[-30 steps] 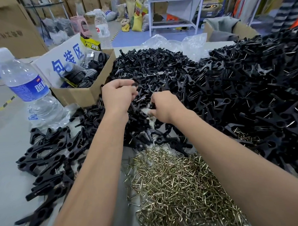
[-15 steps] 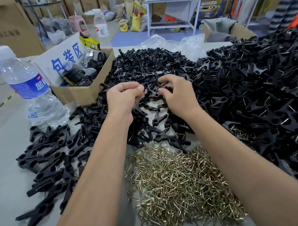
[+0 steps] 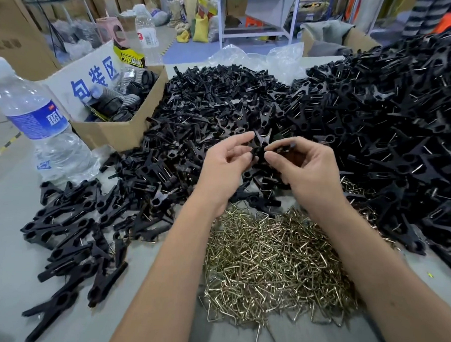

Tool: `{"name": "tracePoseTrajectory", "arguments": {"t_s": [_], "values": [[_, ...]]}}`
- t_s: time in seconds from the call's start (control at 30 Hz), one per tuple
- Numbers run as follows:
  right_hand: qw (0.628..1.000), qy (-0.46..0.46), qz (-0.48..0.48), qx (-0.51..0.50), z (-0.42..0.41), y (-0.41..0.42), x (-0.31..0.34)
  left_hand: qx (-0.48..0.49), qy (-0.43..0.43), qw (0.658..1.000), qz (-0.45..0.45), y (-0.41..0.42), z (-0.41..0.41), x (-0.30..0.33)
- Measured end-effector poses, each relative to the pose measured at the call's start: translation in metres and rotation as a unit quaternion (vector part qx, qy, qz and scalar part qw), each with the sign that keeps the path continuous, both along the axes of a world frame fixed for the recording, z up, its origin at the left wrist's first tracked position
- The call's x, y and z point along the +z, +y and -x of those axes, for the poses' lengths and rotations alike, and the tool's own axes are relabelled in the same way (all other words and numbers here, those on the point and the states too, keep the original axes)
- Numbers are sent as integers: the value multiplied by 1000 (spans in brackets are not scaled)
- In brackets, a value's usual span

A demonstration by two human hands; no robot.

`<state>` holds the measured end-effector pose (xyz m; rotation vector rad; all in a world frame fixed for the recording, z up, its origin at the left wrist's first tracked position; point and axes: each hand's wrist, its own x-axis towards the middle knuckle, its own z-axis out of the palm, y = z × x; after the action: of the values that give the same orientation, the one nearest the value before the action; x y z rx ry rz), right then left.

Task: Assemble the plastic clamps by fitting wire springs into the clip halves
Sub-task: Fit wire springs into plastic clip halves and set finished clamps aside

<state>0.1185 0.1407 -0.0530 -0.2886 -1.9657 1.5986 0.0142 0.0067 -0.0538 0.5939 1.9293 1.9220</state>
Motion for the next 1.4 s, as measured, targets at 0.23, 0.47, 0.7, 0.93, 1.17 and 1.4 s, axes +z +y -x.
{"name": "tracePoseTrajectory", "arguments": {"t_s": [0.23,0.47,0.7,0.93,1.17,1.4], "values": [[999,6,23,22,-6,6,-13,-25,55,998,20,-7,-2,-2],[990,28,136,34,-7,6,-15,-12,11,997,-75,-8,-1,-5],[997,-18,60,42,-8,9,-14,-18,3,1000,-21,-13,2,-5],[994,-38,-57,87,-8,10,-16,-77,33,995,47,-14,4,-9],[995,-43,1,90,-10,10,-15,-64,29,997,28,-14,4,-9],[995,-37,-50,72,-9,10,-16,-59,5,998,3,-13,3,-9]]}}
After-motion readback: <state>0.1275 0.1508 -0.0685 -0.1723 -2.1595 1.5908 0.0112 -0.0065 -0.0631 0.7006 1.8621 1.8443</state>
